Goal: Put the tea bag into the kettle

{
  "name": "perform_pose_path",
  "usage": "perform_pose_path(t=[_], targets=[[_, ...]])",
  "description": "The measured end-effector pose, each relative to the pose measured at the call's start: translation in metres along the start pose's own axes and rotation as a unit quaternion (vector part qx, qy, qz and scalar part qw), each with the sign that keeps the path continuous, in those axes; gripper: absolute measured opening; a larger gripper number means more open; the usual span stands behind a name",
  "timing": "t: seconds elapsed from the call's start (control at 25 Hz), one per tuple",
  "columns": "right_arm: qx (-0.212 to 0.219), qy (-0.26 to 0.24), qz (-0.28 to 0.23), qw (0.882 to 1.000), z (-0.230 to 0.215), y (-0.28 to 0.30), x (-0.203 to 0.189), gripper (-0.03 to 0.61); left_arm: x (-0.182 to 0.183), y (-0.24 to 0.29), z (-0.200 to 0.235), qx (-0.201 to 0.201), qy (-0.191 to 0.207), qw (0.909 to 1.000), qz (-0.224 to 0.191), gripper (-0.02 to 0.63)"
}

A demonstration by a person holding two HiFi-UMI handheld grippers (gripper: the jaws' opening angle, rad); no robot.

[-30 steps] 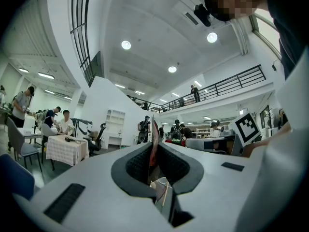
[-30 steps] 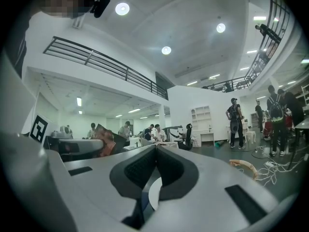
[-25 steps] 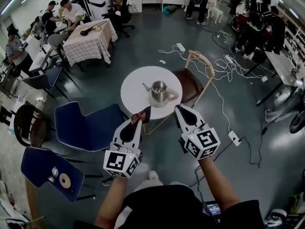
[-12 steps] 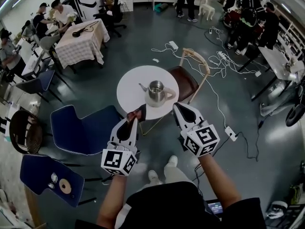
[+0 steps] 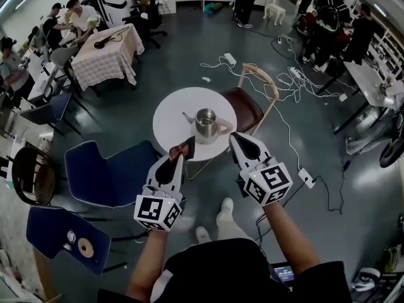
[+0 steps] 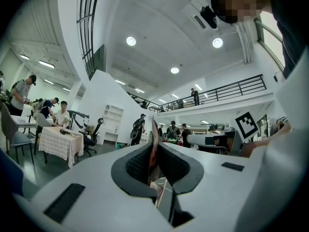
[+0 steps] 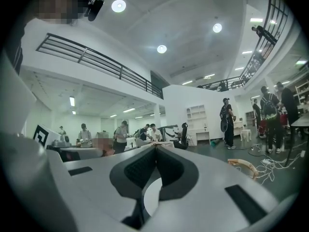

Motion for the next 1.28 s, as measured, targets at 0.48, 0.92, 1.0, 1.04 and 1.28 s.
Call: perform_pose_path(t=[0.48, 0.92, 1.0, 1.04, 1.28], targets=[[0.006, 0.008, 0.0, 1.0, -0.063, 0.042, 0.013, 0.017, 0.007, 0.074, 0.011, 0.004, 0.007, 0.9999, 0.01, 0.038], [0.017, 0.019, 0.004, 1.0, -0.133, 0.085, 0.013, 0.017, 0.007, 0.152, 0.017, 0.016, 0.009, 0.9997, 0.018, 0.037], [0.019, 0.021, 0.006, 1.0, -0.143, 0.094, 0.012, 0.017, 0.006, 0.163, 0.02, 0.019, 0.009, 0.9996, 0.02, 0.038], [0.021, 0.022, 0.006, 1.0, -0.149, 0.097, 0.013, 0.017, 0.005, 0.17, 0.02, 0.021, 0.01, 0.9995, 0.021, 0.038], [0.036, 0.023, 0.014, 0.999, -0.185, 0.112, 0.018, 0.018, 0.008, 0.206, 0.016, 0.037, 0.01, 0.9989, 0.026, 0.037]])
Point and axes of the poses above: the fingertips, and each gripper's own axes: y forward along the fingers, z to its left, x out of its top, the point moved 7 cm from there along -y, backward along the fingers, and after that the axes turned 6 degrees about z, right-handed, at the moved point
